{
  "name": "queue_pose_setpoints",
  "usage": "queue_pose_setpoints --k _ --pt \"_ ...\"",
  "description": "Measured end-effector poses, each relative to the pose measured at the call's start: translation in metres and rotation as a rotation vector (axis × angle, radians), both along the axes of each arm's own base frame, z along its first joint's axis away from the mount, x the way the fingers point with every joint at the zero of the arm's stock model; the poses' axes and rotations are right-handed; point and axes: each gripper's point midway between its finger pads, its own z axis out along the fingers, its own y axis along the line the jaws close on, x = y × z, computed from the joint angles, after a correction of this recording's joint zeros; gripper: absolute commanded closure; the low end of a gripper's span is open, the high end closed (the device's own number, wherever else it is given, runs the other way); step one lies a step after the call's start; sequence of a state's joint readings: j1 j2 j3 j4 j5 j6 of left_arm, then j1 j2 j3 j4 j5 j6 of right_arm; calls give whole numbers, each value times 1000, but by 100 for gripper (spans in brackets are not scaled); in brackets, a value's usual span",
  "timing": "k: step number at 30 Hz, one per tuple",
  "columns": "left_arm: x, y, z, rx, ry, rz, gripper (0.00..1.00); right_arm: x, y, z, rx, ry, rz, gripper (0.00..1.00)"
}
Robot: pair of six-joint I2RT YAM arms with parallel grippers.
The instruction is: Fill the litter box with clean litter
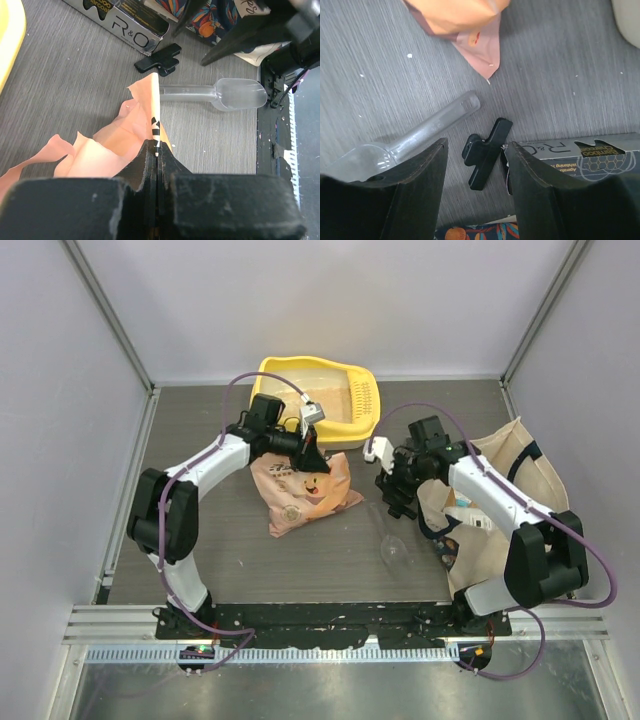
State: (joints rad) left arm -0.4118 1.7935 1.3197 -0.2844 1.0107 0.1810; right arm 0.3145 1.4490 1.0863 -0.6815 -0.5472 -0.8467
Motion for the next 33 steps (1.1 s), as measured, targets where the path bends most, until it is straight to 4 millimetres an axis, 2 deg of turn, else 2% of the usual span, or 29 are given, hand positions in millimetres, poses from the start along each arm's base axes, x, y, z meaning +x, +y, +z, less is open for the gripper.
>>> queue_pose_setpoints --k 6,17,20,24,26,30,33 --pt "0 0 0 1 1 0 100 -8 2 -28 -194 -93 70 54" --pt "0 0 0 3 1 1 100 -5 -8 -45 -408 -164 29 55" --pt "1 0 0 4 0 3 100 -4 -3 -33 -401 -150 -6 56" --pt "1 0 -1 4 0 3 100 9 22 7 -330 -211 -30 57" --pt "1 0 -1 4 1 3 100 0 31 9 -318 -214 -11 58" --pt "1 0 -1 5 1 4 100 -27 22 -24 -391 -158 3 62" --pt "1 0 -1 5 0 4 100 -33 -4 -50 -509 -131 -57 62"
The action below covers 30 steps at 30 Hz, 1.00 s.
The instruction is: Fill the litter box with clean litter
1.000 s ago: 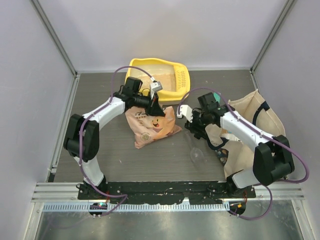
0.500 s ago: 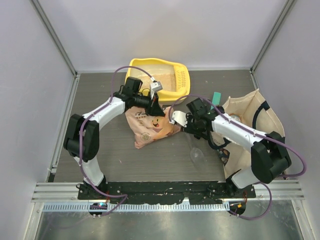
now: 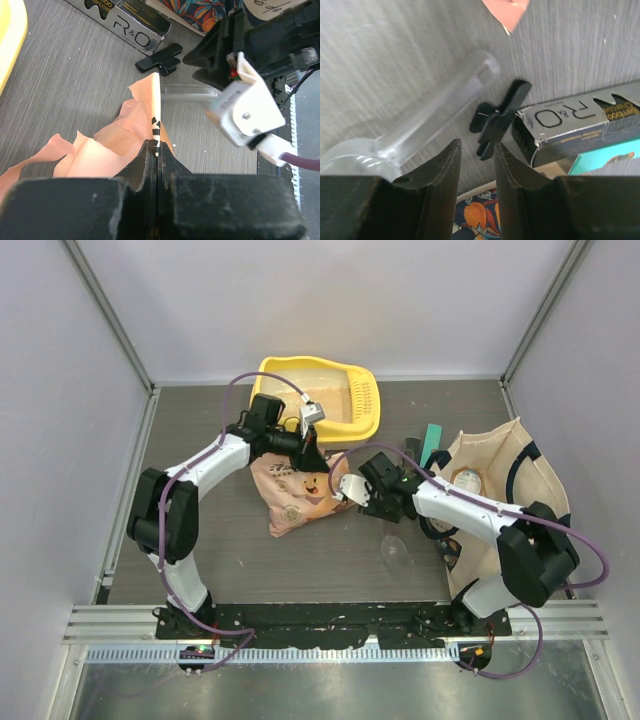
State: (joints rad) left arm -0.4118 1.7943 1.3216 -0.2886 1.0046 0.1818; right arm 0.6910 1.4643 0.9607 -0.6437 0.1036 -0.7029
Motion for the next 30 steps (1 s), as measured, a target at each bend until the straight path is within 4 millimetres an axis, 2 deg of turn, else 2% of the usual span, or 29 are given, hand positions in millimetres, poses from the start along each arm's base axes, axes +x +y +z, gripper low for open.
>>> queue_pose_setpoints --k 6,14,16,19,25,28,30 --pt "0 1 -1 2 2 5 100 13 -11 -11 -63 -33 -83 64" --pt "-3 2 -2 2 14 10 100 12 -17 -35 -126 12 -109 64" --pt "-4 3 -3 4 14 13 100 12 -18 -39 -141 21 -118 68" --pt "-3 3 -3 5 13 15 100 13 -21 -41 -158 15 -128 80" --pt "-2 4 -3 5 13 19 100 21 -25 -39 -174 -23 -151 83" --pt "-3 5 -3 5 14 20 100 23 -28 -40 -188 -29 -158 99" --pt "-3 5 -3 5 14 20 100 23 -30 -39 -201 -35 -157 99"
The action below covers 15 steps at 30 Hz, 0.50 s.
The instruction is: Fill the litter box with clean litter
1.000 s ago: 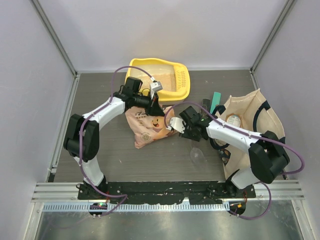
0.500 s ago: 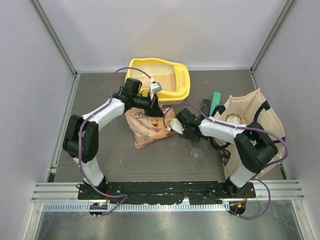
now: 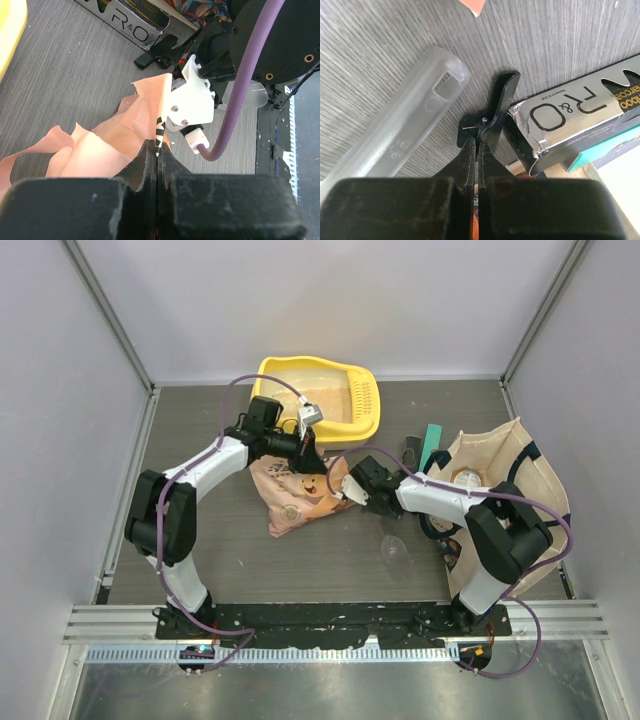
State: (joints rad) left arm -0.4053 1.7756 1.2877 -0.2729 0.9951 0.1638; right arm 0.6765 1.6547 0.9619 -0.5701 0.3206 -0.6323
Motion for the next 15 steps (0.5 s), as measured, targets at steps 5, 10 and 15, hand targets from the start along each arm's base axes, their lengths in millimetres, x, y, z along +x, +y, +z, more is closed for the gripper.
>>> queue_pose_setpoints --k 5,10,15 --pt "0 0 0 0 0 1 100 3 6 17 27 23 -6 99" --pt "2 0 1 -5 -3 4 99 5 33 70 173 63 -12 99" --pt "3 -1 2 -9 -11 4 100 8 38 125 361 68 -67 99"
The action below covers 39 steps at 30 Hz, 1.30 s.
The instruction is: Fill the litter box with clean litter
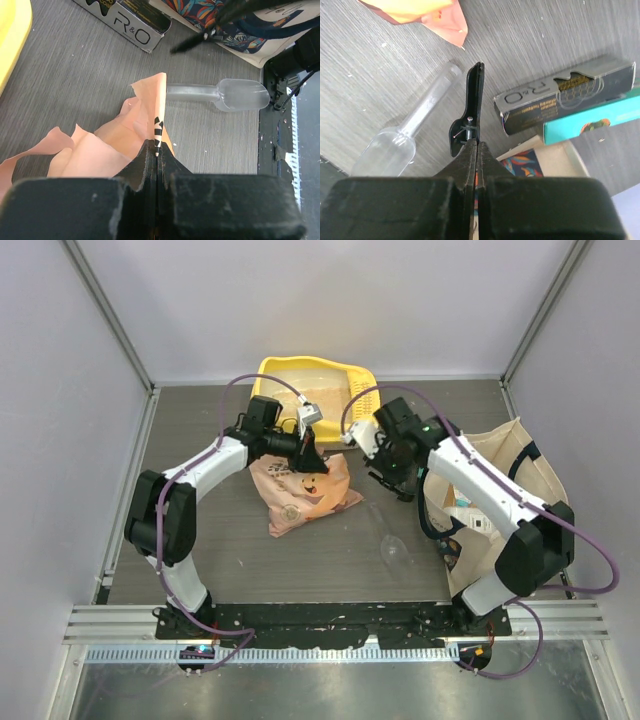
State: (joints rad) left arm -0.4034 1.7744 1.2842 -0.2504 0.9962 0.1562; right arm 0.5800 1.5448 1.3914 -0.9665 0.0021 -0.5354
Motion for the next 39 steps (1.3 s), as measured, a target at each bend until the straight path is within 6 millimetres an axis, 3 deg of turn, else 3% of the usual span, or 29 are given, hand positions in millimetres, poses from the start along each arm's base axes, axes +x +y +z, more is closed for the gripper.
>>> queue_pose_setpoints --k 6,9,11,15,23,27,34,37,39 --pt "0 0 1 0 -11 -4 100 2 -28 23 144 98 -102 99" --pt "1 1 2 5 -21 -10 99 -4 -25 31 214 117 -74 99" --pt "1 1 2 10 -22 -11 92 -11 -15 39 275 128 -34 99" --pt "3 0 0 23 -37 -3 66 -20 -2 54 384 127 32 98" --pt "17 3 -1 86 -110 34 52 -15 8 63 507 155 51 98" --pt "29 0 17 80 -182 27 39 -2 13 68 530 146 53 98" --pt "44 -9 61 24 -282 26 36 4 17 79 566 131 71 99" --pt "39 -10 90 -17 -400 -32 36 1 21 86 592 132 108 99" --pt "24 -7 110 -48 -486 -90 36 -2 24 89 607 134 134 99"
